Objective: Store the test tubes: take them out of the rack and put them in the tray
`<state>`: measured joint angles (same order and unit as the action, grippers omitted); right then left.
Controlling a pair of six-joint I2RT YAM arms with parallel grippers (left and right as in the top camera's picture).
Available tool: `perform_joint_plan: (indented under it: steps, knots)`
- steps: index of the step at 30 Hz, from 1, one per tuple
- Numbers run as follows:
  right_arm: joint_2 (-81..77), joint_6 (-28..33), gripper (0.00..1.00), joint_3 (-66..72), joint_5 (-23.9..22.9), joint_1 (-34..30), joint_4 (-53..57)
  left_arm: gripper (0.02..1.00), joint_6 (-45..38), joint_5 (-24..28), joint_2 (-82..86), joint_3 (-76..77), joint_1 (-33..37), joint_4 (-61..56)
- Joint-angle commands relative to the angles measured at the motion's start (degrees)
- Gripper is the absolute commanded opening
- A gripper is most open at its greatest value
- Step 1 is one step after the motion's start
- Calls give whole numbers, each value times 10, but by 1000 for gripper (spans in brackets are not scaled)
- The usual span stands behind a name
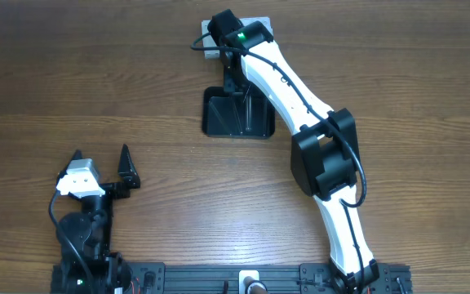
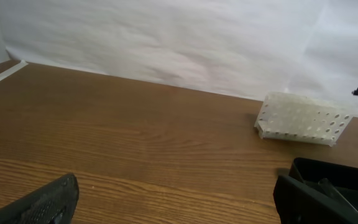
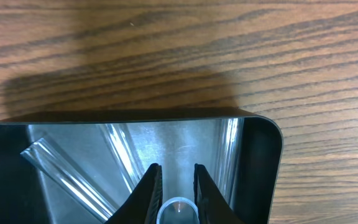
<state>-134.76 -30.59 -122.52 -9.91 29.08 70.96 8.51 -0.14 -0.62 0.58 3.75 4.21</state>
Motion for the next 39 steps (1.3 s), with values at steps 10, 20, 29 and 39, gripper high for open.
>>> perform_joint_plan:
  steps: [10,20,29,39]
  knots:
    - [-42,-7,75,-3,1,2,13,998,-10,7,5,-2,-2,2]
    - [-59,-7,80,-3,0,2,10,998,-10,7,5,-2,-2,2]
    - [-66,-6,364,-3,0,2,1,998,-10,7,5,-2,-2,2]
    - [-12,61,529,-42,0,0,28,998,-10,7,5,-2,-2,2]
